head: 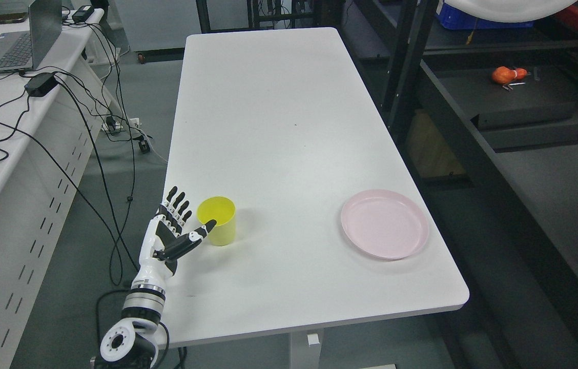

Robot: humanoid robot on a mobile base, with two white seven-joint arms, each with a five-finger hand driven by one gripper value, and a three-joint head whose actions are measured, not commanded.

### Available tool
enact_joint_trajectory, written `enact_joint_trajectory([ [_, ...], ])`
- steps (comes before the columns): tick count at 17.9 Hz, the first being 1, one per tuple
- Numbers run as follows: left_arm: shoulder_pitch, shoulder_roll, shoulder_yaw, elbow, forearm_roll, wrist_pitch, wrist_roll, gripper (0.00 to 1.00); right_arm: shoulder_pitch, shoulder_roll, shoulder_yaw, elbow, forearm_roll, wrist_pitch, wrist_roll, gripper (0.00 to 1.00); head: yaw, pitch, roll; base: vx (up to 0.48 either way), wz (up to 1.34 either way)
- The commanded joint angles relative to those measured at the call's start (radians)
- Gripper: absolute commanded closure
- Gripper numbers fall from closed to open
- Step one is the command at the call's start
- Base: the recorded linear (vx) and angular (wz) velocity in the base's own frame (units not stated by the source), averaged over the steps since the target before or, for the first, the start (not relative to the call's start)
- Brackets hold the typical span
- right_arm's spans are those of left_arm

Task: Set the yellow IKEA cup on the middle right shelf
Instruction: 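Close the left hand around the yellow cup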

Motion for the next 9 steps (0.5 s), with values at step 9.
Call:
enact_joint_trajectory([
  [9, -0.073, 0.017, -0.153, 0.206, 0.052, 0.002, -0.001, 0.02, 0.014, -0.017, 0.017, 0.000, -0.025, 0.001, -0.001, 0.01, 0.0000, 0.000, 0.000, 0.000, 0.00],
])
